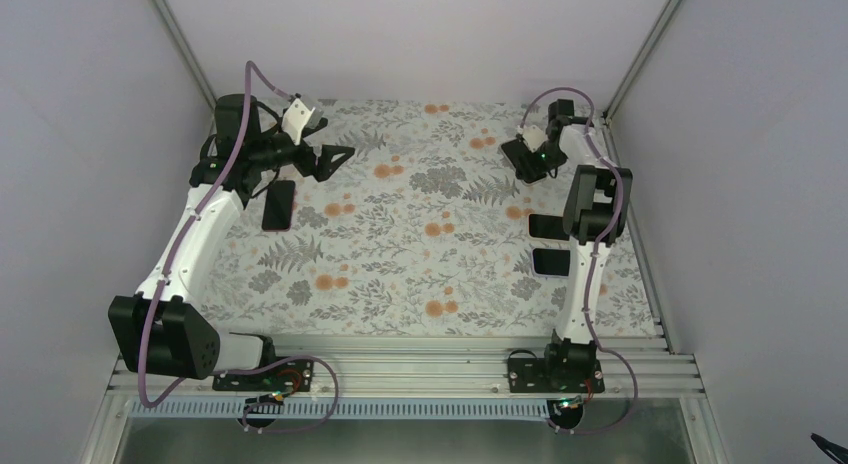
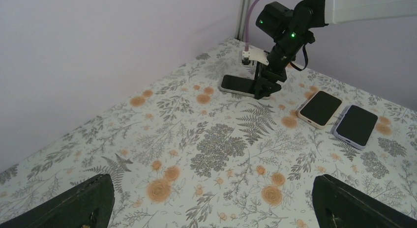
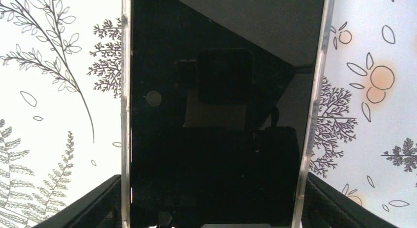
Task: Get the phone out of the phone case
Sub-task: Adjust the phone at the center of the board.
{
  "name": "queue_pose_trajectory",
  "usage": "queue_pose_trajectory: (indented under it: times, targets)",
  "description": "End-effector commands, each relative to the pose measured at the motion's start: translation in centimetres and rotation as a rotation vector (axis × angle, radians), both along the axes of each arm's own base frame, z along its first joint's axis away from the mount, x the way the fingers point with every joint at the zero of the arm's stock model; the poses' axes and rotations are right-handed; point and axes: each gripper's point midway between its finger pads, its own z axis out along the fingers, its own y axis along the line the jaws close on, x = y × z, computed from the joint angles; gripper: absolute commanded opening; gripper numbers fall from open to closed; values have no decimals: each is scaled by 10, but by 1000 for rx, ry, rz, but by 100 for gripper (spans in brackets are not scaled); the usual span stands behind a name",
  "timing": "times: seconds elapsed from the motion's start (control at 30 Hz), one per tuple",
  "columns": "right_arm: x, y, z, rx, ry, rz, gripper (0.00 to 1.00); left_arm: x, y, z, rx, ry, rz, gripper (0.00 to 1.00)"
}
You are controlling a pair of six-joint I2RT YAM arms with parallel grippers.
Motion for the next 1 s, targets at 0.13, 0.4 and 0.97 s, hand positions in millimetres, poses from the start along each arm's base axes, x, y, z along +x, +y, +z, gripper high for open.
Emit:
queue_pose_trajectory:
  times: [0.13,0.4,0.97]
  targets:
    - [-74,-12,-54,-112,256,16,59,-3,1,10,-8,-44,-3,100]
    - [-66,14,0,-30,142,34,58,2,1,0,-51,2,23,100]
    - [-82,114,35,73,85,160,57,4,5,-78,-270,275,171,100]
